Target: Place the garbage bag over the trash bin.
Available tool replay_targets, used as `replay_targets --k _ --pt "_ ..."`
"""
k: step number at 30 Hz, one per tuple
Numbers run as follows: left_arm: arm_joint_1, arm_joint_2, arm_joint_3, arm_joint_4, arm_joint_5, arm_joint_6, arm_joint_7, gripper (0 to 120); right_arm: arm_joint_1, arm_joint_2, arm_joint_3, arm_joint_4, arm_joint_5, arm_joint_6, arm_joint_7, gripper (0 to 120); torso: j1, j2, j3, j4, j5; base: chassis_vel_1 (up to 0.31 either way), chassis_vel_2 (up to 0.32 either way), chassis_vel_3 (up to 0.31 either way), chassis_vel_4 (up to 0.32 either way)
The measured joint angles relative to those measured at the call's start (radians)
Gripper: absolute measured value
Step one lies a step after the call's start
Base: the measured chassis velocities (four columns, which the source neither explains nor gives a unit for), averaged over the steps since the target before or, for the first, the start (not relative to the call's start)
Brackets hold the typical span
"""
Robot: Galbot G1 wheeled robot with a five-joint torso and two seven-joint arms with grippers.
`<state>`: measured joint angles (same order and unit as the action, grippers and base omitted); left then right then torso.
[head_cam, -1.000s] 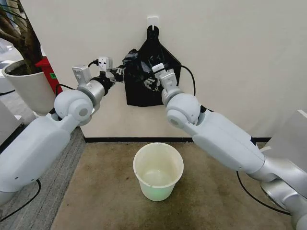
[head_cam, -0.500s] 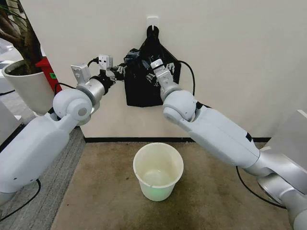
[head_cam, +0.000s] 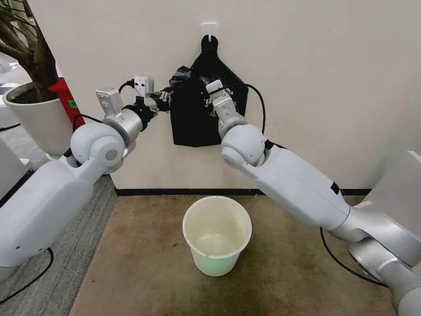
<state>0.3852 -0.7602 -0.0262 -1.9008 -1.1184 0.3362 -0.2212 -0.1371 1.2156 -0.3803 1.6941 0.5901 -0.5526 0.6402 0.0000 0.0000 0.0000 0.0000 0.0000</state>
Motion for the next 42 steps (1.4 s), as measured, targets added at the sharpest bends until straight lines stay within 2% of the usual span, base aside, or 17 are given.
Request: replay_targets --k 6,16,24,30,42 --pt "0.034 0.018 -0.026 -0.015 -0.008 0.000 -0.010 0 -0.020 0.010 0.033 0.027 0.092 0.038 0.067 0 0.000 0.000 0.000 0.0000 0.0000 0.000 0.000 0.000 0.000" --pt "0.101 0.054 -0.083 -0.048 -0.049 0.000 -0.049 0 -0.127 -0.014 0.129 0.134 0.322 0.179 0.161 0 0.000 0.000 0.000 -0.0002 0.0001 0.000 0.000 0.000 0.000" --pt "0.105 0.059 -0.080 -0.057 -0.052 0.000 -0.056 0 -0.185 -0.003 0.192 0.187 0.489 0.282 0.204 0 0.000 0.000 0.000 -0.0002 0.0000 0.000 0.000 0.000 0.000" --pt "0.105 0.065 -0.079 -0.057 -0.052 0.000 -0.056 0 -0.200 0.009 0.239 0.204 0.584 0.301 0.263 0 0.000 0.000 0.000 0.0000 0.0001 0.000 0.000 0.000 0.000" --pt "0.107 0.066 -0.082 -0.051 -0.052 0.000 -0.054 0 -0.241 -0.007 0.301 0.225 0.654 0.307 0.288 0 0.000 0.000 0.000 -0.0001 0.0001 0.000 0.000 0.000 0.000"
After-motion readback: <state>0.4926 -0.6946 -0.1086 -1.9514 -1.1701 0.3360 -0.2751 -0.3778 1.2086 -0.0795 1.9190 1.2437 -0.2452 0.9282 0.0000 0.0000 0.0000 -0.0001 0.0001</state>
